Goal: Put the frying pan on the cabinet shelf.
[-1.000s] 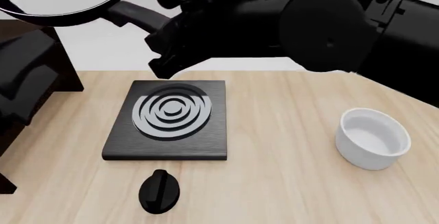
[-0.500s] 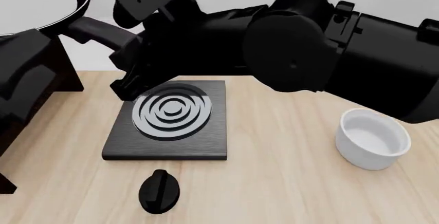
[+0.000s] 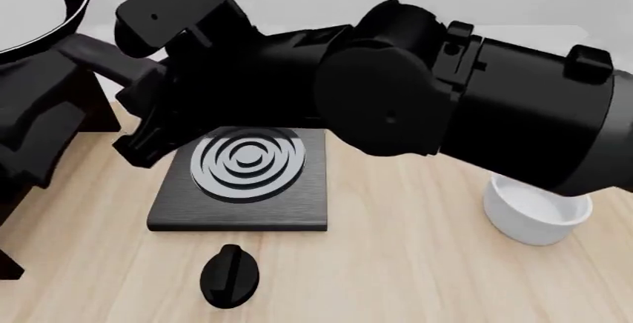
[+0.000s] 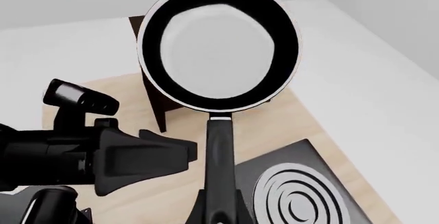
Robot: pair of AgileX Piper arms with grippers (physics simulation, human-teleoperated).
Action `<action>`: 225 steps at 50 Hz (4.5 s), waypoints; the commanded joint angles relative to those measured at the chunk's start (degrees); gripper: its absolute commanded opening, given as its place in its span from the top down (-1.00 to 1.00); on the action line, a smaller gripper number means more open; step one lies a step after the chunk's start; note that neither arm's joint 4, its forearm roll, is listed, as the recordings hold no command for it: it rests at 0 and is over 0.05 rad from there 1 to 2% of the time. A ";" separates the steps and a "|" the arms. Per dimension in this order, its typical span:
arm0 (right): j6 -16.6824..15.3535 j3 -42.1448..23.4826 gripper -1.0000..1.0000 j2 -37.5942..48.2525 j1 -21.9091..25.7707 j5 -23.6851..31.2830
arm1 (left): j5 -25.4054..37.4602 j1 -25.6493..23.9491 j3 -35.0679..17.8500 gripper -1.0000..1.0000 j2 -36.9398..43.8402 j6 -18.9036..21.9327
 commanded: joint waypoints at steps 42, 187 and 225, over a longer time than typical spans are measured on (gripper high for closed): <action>3.49 5.90 1.00 -4.50 7.15 -6.22 | -2.11 -0.17 1.87 -1.00 0.02 -1.16; 0.93 79.92 -1.00 -91.59 -64.70 -12.30 | -19.39 25.11 -22.78 1.00 39.87 -5.80; -0.43 82.58 -1.00 -91.58 -62.95 -12.88 | -30.04 38.22 -31.17 1.00 56.95 -19.96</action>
